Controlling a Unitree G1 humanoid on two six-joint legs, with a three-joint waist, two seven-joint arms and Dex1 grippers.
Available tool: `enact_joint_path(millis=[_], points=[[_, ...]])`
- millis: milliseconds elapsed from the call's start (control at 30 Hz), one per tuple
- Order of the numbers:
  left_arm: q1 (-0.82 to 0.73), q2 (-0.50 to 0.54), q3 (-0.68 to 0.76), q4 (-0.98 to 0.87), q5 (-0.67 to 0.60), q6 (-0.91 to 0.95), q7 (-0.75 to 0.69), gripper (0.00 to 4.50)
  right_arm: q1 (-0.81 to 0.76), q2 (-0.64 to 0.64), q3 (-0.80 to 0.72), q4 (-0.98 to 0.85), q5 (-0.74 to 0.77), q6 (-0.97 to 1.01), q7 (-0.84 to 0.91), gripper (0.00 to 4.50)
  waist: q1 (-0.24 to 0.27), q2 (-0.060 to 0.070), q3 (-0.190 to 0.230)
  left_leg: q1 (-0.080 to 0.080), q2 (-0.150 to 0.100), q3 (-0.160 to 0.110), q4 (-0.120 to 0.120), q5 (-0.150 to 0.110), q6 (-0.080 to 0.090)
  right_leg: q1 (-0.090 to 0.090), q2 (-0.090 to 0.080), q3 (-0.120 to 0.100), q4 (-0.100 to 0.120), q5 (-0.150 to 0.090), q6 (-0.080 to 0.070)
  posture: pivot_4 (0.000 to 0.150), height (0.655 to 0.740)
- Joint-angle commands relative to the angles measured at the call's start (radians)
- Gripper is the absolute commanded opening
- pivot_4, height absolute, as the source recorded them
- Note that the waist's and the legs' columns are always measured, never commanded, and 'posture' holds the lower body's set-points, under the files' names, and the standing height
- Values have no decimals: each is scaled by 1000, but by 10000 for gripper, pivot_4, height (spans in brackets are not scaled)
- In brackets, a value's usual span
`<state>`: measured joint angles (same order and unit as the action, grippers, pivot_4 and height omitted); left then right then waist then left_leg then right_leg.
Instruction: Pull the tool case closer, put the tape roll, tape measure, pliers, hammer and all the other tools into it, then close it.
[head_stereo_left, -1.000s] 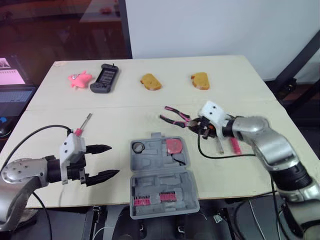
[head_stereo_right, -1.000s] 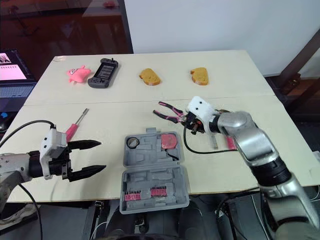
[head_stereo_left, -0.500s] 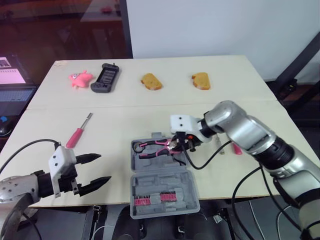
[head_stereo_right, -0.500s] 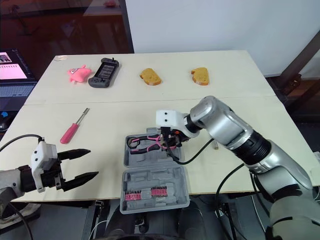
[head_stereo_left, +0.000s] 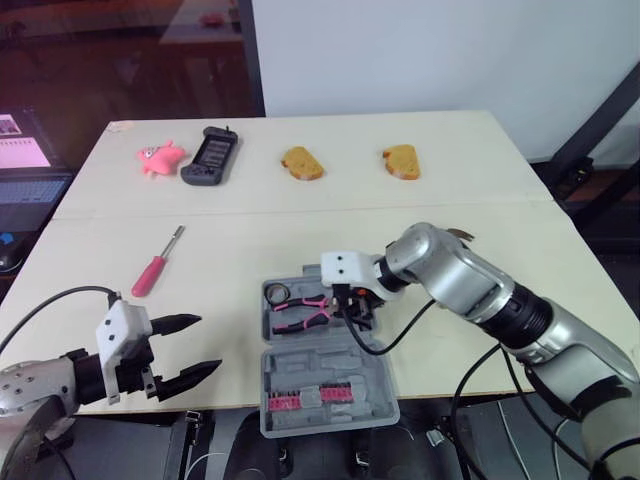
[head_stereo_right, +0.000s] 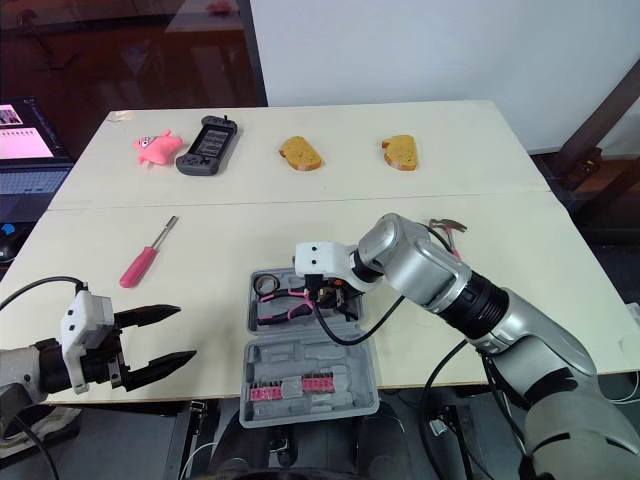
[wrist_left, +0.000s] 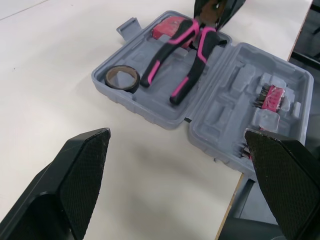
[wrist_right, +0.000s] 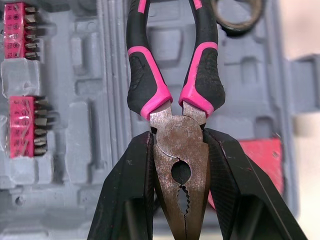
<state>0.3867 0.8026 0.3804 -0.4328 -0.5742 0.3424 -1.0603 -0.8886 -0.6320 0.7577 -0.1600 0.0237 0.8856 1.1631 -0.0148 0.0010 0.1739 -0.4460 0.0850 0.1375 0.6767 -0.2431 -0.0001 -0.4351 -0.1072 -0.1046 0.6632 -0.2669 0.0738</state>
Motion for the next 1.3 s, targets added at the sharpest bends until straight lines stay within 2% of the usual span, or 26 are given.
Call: enact_joint_path(millis=[33, 633, 1000, 1233, 1300], points=[[7, 9, 40, -24, 2, -14, 1, 45000, -1, 19, -5, -5, -18, -16, -9, 9669, 0, 0, 0, 0, 0, 0, 0, 0, 0, 0, 0, 0, 0, 0, 0, 1500, 7188], [7, 17, 30, -28, 10, -10, -3, 45000, 28, 98, 17, 78, -74, -71, -34, 9669, -3, 0, 0, 0, 0, 0, 0, 0, 0, 0, 0, 0, 0, 0, 0, 1500, 7188], [-6, 26, 20, -25, 16, -6, -7, 45000, 59, 104, 19, 97, -107, -111, -30, 9669, -3, 0, 0, 0, 0, 0, 0, 0, 0, 0, 1, 0, 0, 0, 0, 1500, 7188], [-13, 31, 13, -24, 11, 1, -15, 45000, 38, 116, -28, 83, -109, -109, -42, 43625, -1, 0, 0, 0, 0, 0, 0, 0, 0, 0, 1, 0, 0, 0, 0, 1500, 7188], [-11, 34, 14, -24, 9, 4, -21, 45000, 32, 113, -63, 44, -78, -75, -27, 44427, -1, 0, 0, 0, 0, 0, 0, 0, 0, 0, 1, 0, 0, 0, 0, 1500, 7188]])
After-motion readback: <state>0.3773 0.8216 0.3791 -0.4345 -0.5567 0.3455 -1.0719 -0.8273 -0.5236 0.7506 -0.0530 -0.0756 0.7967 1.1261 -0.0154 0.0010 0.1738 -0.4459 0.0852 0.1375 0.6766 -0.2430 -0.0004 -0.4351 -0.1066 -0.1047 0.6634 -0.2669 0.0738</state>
